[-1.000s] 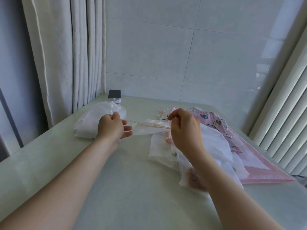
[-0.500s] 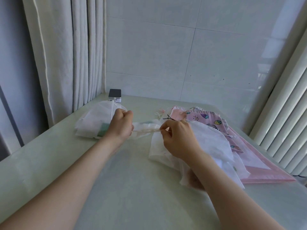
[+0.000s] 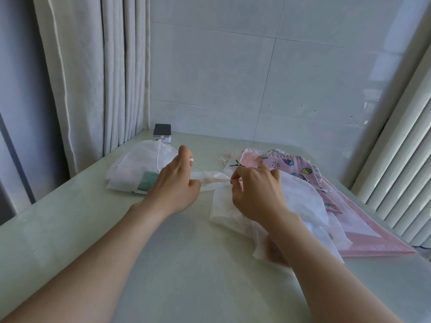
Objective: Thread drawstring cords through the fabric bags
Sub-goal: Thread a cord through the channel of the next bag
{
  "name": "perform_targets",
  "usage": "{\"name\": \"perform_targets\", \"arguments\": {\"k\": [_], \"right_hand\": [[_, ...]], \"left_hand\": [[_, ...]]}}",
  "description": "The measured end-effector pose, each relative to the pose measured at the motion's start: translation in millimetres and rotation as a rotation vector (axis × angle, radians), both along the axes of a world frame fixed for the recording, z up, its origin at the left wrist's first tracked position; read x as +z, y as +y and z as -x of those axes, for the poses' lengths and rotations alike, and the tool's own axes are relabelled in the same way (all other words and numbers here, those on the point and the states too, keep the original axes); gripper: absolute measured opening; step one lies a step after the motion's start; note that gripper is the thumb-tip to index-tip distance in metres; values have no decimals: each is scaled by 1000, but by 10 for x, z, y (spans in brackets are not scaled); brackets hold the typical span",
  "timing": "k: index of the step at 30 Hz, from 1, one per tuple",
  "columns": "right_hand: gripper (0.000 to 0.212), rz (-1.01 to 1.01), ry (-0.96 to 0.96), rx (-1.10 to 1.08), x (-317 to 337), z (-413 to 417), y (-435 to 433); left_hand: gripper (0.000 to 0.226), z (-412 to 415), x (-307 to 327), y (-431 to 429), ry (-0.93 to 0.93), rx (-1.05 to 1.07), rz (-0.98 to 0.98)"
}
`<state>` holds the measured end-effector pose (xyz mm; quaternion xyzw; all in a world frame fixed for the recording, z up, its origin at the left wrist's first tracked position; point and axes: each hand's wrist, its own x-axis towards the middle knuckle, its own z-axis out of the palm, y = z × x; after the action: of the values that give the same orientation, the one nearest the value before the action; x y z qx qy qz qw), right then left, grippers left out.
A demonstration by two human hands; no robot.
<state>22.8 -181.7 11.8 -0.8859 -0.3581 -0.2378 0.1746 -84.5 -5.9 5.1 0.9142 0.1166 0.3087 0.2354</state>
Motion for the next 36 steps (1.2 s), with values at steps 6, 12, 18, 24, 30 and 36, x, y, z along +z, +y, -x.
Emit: {"name": "perform_targets", "arguments": {"k": [6, 12, 18, 24, 30, 36], "right_hand": [[12, 44, -78, 27, -17, -25, -9], [13, -44, -171, -26, -47, -68, 36], [21, -160, -41, 16, 15, 4, 11], [25, -344, 174, 279, -43, 66, 101], [35, -148, 344, 257, -88, 118, 135], [29, -239, 388, 255, -55, 116, 99]], "left_hand": [[54, -9, -44, 6, -9, -54, -21], [42, -61, -76, -5, 112, -149, -121], [48, -64, -82, -72, 318, -246, -52], [46, -111, -126, -43, 444, -266, -57], [47, -95, -117, -14, 459, -263, -49], [33, -59, -92, 19, 230, -163, -128]]}}
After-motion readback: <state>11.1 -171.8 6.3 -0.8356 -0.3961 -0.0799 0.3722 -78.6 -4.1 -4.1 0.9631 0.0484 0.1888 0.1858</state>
